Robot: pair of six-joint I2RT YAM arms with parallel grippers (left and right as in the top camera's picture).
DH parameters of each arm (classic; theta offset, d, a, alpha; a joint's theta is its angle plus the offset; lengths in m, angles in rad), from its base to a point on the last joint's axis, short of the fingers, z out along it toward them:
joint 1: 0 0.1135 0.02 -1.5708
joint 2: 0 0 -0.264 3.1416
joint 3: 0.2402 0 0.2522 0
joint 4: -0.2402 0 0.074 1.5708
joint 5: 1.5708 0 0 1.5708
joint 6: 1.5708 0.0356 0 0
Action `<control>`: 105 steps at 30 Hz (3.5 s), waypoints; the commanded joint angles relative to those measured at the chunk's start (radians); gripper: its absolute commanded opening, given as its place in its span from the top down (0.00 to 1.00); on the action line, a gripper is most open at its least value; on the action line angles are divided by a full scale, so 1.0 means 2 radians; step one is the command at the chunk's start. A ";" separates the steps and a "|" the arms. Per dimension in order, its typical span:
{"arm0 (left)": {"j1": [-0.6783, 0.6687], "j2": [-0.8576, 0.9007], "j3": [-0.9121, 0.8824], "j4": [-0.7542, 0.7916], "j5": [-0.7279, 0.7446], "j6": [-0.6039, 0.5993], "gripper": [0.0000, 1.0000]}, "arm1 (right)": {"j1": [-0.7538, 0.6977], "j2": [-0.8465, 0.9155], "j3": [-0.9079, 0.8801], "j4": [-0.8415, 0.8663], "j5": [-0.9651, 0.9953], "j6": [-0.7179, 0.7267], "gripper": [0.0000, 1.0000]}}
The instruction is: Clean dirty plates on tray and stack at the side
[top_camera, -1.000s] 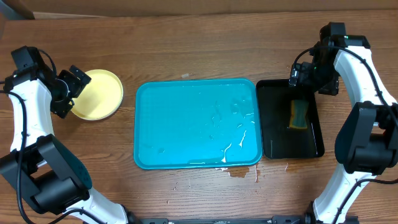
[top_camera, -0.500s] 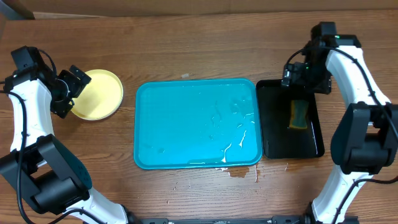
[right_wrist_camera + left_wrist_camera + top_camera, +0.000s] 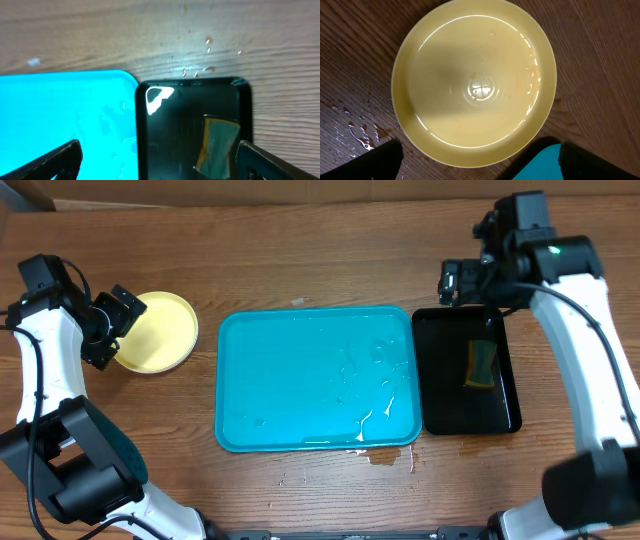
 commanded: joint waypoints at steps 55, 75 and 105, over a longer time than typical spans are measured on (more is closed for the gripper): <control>-0.003 0.007 -0.004 0.001 0.006 0.011 0.00 | -0.024 -0.839 -0.476 0.400 0.040 -0.003 0.00; -0.003 0.007 -0.004 0.000 0.006 0.011 0.00 | -0.024 -0.848 -0.714 0.688 0.024 0.002 0.00; -0.003 0.007 -0.004 0.001 0.006 0.011 0.00 | -0.024 -0.849 -0.849 0.610 0.023 0.002 0.00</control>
